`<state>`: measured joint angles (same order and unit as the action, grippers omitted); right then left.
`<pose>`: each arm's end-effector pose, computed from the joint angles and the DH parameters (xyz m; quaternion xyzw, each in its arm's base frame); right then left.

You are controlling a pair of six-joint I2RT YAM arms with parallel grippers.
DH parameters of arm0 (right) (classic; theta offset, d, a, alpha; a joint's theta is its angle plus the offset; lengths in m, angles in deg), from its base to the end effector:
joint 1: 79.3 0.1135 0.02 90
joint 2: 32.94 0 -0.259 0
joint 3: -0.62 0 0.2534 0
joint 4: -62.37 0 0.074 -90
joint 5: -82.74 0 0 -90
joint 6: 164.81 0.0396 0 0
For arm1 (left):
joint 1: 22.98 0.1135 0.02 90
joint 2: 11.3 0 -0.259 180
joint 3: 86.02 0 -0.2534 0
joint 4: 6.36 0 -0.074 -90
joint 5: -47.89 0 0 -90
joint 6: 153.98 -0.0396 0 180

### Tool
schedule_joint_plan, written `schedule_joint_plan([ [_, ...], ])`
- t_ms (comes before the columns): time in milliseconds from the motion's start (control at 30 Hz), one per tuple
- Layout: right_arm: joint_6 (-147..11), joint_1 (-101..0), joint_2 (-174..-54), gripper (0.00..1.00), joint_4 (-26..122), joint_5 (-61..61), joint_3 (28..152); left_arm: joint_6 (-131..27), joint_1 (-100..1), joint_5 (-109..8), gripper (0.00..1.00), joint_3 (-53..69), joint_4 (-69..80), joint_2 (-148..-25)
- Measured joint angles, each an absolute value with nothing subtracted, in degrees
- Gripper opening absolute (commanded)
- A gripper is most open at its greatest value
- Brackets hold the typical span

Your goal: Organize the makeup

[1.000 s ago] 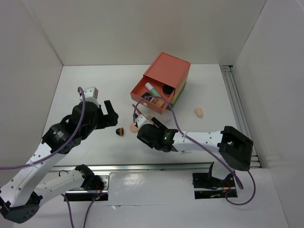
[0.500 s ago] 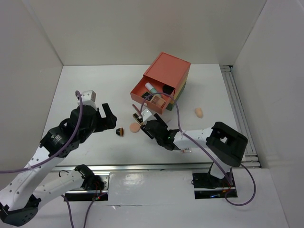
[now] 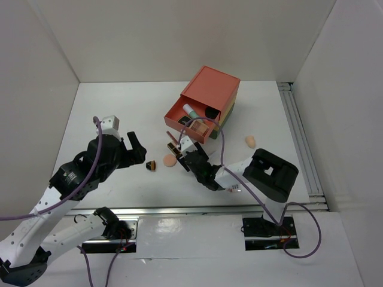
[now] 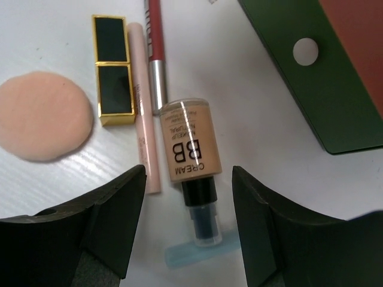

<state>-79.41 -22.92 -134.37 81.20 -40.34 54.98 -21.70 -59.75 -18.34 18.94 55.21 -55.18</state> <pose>0.2053 0.2698 0.1311 -0.2915 0.7831 -0.0050 0.5493 0.1259 -0.0741 0.3683 -0.1430 0.8433 -0.1716 0.4888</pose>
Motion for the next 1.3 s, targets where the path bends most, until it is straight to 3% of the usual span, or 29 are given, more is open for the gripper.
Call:
schedule_joint_plan([
  [500, -79.0, -24.1, -140.7, 0.59, 87.6, -41.6, 55.8, -21.7, -59.8, -18.3, 1.00, 18.9, 55.4, -54.2],
  [533, -79.0, -24.1, -141.0, 0.51, 87.7, -41.6, 56.1, -21.7, -59.7, -18.3, 1.00, 18.9, 55.5, -54.1],
  [733, -78.6, -24.2, -141.7, 0.27, 87.6, -41.1, 57.2, -21.7, -59.8, -18.3, 1.00, 18.9, 55.9, -54.1],
  [933, -78.7, -23.5, -140.0, 0.09, 84.8, -40.4, 57.1, -21.7, -59.8, -18.3, 1.00, 18.9, 55.9, -54.1],
  [1033, -78.8, -21.4, -136.8, 0.07, 81.5, -40.8, 56.9, -21.6, -59.8, -18.3, 1.00, 18.9, 56.0, -54.1],
  [1067, -78.8, -20.1, -135.1, 0.02, 80.3, -40.9, 56.9, -21.6, -59.8, -18.3, 1.00, 18.9, 56.1, -54.1],
  [1300, -77.4, -12.5, -119.6, 0.02, 72.5, -38.4, 56.3, -21.3, -59.8, -18.3, 1.00, 18.9, 56.7, -54.2],
])
